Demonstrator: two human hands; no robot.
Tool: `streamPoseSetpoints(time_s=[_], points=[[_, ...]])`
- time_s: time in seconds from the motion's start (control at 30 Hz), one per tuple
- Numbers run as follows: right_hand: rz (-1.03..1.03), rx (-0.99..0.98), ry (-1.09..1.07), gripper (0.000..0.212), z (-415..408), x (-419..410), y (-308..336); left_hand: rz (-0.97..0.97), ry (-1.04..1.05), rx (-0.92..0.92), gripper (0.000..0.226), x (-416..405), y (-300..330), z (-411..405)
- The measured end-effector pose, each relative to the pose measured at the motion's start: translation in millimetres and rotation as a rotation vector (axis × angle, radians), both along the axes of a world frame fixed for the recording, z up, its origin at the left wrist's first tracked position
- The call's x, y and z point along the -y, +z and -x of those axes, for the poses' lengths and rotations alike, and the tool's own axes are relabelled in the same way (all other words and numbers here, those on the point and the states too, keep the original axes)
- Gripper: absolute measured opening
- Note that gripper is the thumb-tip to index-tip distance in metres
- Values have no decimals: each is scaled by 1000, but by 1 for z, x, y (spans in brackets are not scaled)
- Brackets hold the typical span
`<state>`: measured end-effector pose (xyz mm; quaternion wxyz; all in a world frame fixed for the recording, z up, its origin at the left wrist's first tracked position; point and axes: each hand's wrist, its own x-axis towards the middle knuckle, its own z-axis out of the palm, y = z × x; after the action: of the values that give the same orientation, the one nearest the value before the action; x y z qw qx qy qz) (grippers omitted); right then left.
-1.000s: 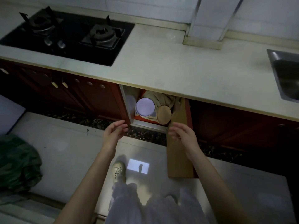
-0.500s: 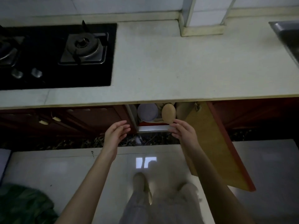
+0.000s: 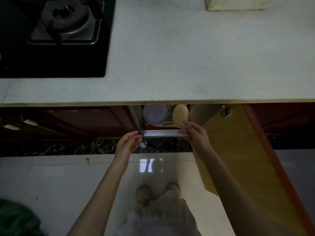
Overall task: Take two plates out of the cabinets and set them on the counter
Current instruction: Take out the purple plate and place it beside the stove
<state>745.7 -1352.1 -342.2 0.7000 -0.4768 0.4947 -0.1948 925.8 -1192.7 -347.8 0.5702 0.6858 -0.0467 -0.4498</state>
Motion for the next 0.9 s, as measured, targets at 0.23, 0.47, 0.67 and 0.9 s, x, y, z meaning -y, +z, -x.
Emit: streamPoseSetpoints(time_s=[0.23,0.47,0.67,0.9], points=[[-42,-7,-24,27,-33,36,-130,13,46,-35,23,51,-124,-12],[-101,-12,-89,30,-76,73,-245,39,152,-110,23,107,-248,-27],[38,-38,-59,30,-105,109,-354,142,361,-241,21,155,-346,-46],[265,-41,-139,28,-135,135,-450,167,620,-227,30,194,-435,-60]])
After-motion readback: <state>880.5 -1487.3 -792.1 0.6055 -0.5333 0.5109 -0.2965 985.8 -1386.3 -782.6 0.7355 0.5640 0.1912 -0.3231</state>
